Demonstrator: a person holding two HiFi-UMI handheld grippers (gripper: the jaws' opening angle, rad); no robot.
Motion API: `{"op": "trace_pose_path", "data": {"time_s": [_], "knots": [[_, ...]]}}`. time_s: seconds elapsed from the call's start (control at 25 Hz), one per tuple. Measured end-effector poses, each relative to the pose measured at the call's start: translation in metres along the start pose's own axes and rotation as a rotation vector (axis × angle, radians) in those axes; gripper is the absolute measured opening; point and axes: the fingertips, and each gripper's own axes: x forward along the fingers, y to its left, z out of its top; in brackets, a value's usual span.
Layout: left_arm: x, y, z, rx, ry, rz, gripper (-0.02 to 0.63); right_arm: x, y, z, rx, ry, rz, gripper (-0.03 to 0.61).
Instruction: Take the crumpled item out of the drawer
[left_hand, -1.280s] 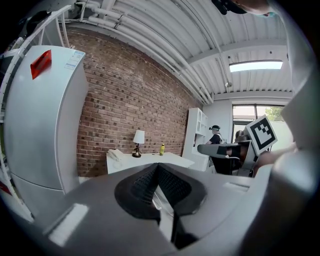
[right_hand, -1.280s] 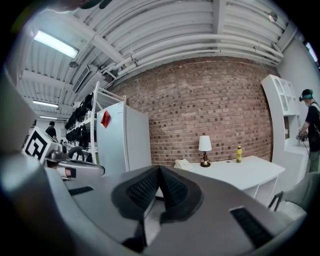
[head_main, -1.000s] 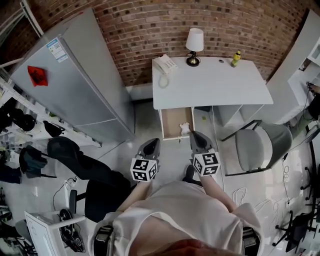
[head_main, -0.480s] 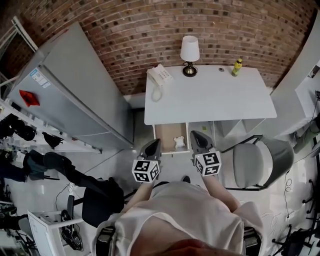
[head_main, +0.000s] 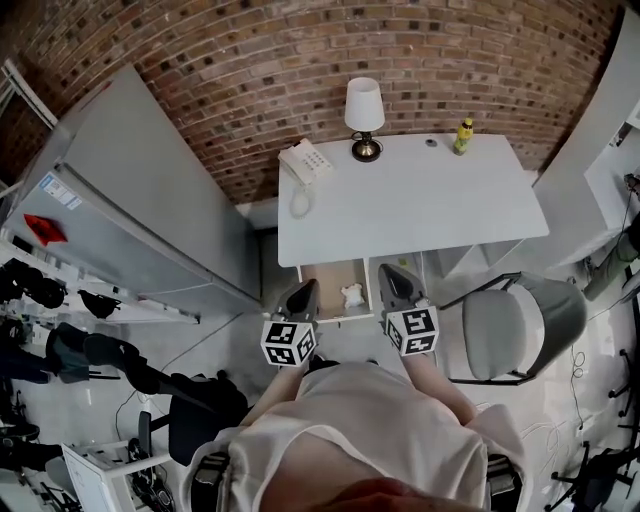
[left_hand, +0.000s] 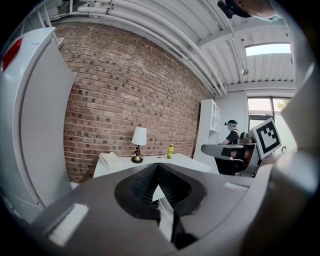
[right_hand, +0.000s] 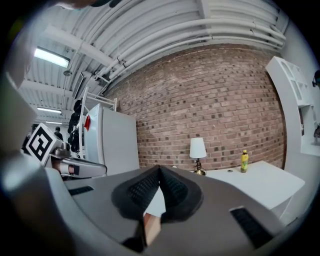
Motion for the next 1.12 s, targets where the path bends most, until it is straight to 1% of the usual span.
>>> {"op": "trace_pose_path", "data": {"time_s": [0.16, 0.28, 0.44, 0.76, 0.92, 1.12], "knots": [[0.008, 0.017, 0.007, 0.019, 0.002, -0.021, 0.009, 0.014, -0.003, 0.003, 0.012, -0.001, -0.046, 0.007], [0.009, 0.038, 0.014, 0.032, -0.002, -0.033, 0.009, 0.027, 0.005, 0.003, 0.015, 0.001, -0.066, 0.007], [0.011, 0.065, 0.017, 0.028, 0.001, -0.036, 0.009, 0.041, 0.014, 0.001, 0.019, 0.009, -0.101, 0.007], [0.008, 0.092, -0.004, -0.012, 0.041, -0.056, 0.009, 0.053, 0.034, -0.015, 0.02, 0.078, -0.12, 0.007], [0.005, 0.096, -0.02, -0.037, 0.066, -0.069, 0.009, 0.056, 0.043, -0.025, 0.01, 0.103, -0.125, 0.007], [0.007, 0.1, -0.034, -0.068, 0.083, -0.067, 0.009, 0.06, 0.047, -0.038, 0.002, 0.143, -0.111, 0.006]]}}
